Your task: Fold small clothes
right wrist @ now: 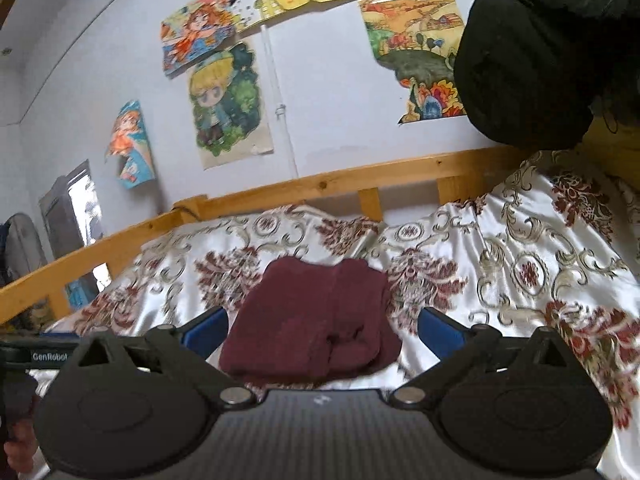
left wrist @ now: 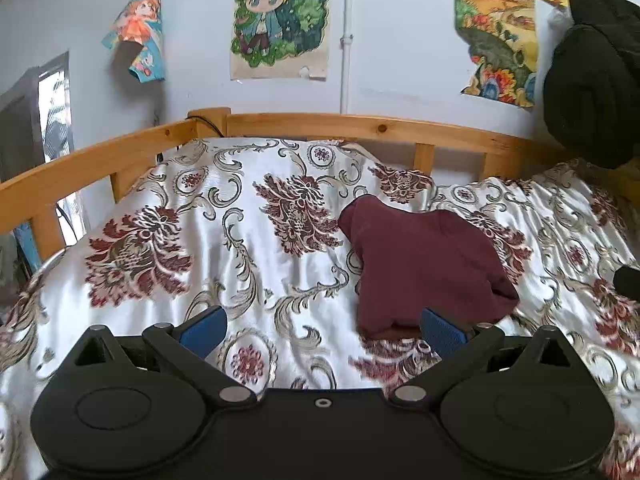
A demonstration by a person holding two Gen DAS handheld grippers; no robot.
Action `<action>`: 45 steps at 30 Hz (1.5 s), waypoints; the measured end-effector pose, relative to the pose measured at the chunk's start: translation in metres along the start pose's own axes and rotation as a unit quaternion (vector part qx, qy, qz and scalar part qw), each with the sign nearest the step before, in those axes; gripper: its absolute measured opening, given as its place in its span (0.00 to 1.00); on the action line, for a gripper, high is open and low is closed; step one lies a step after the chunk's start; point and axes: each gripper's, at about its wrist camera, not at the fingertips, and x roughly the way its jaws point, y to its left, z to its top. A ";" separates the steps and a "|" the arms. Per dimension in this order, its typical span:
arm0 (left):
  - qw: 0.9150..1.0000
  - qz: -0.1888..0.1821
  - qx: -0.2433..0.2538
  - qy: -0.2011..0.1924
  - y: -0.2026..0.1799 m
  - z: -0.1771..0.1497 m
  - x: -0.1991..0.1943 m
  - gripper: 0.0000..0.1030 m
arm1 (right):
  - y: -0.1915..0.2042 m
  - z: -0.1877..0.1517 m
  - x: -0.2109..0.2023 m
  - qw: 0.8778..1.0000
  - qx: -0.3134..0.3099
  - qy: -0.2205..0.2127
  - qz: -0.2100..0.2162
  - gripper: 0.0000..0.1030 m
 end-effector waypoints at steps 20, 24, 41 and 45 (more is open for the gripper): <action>1.000 -0.023 0.016 -0.004 -0.005 -0.020 -0.019 0.99 | 0.001 -0.021 -0.016 1.000 0.011 0.024 -0.010 1.00; 1.000 -0.022 0.014 -0.003 -0.005 -0.021 -0.019 0.99 | 0.002 -0.021 -0.016 1.000 0.008 0.025 -0.010 1.00; 1.000 0.001 0.013 0.003 -0.004 -0.023 -0.017 0.99 | -0.001 -0.021 -0.017 0.999 0.015 0.030 -0.017 1.00; 1.000 0.002 0.015 0.002 -0.004 -0.024 -0.018 0.99 | -0.001 -0.022 -0.017 0.999 0.017 0.032 -0.017 1.00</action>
